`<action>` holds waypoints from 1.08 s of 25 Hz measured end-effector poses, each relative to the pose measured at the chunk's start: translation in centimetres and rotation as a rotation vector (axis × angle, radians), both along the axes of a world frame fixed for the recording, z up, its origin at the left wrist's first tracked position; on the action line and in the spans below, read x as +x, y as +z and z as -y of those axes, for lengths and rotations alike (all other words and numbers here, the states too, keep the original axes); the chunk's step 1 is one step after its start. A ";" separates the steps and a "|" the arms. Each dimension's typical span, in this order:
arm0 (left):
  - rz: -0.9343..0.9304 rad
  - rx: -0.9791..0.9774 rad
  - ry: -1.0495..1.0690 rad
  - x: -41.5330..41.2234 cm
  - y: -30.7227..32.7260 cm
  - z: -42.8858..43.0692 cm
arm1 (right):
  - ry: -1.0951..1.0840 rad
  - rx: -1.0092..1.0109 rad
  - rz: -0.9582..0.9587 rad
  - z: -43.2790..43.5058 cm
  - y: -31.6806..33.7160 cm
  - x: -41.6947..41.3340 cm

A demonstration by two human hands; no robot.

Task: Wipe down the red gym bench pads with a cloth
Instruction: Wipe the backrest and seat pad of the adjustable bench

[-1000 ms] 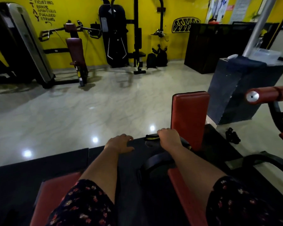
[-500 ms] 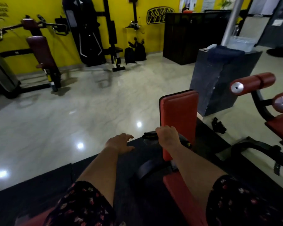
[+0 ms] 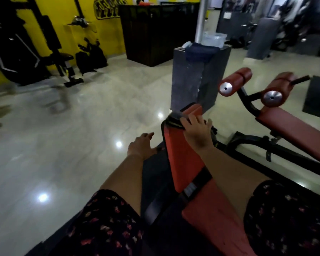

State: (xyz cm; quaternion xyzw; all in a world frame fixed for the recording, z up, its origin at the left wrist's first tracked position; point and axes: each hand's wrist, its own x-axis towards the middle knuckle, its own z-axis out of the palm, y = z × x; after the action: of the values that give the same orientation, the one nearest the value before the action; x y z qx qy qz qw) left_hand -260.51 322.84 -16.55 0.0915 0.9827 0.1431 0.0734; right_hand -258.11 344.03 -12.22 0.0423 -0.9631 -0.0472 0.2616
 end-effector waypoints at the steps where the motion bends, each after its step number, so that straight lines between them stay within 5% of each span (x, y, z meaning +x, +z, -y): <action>1: -0.043 0.004 -0.021 -1.1 0.1 -0.9 | -0.024 -0.009 0.041 -0.6 0.7 -0.6; 4: -0.073 0.048 -0.065 -3.2 -0.2 -2.9 | -0.079 -0.131 0.185 -2.4 2.0 -2.3; 12: -0.048 0.033 -0.066 -8.5 -1.6 -6.0 | 0.136 0.154 0.209 -3.6 -0.6 -8.1; 18: -0.181 -0.022 -0.267 -12.6 -1.8 -6.8 | -0.032 -0.209 0.195 -5.8 -3.5 -12.2; 21: -0.105 0.046 -0.302 -14.0 -1.7 -7.3 | -0.113 -0.448 0.200 -6.5 -6.1 -12.8; 27: -0.012 -0.062 -0.442 -15.0 -2.4 -6.7 | 0.053 -0.633 0.389 -8.3 -9.0 -14.8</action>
State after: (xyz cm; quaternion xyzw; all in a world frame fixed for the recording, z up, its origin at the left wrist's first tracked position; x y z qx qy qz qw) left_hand -275.52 329.51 -18.94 0.3034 0.9431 0.0926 0.1000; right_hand -272.95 352.34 -21.18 -0.0073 -0.9603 0.2685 0.0751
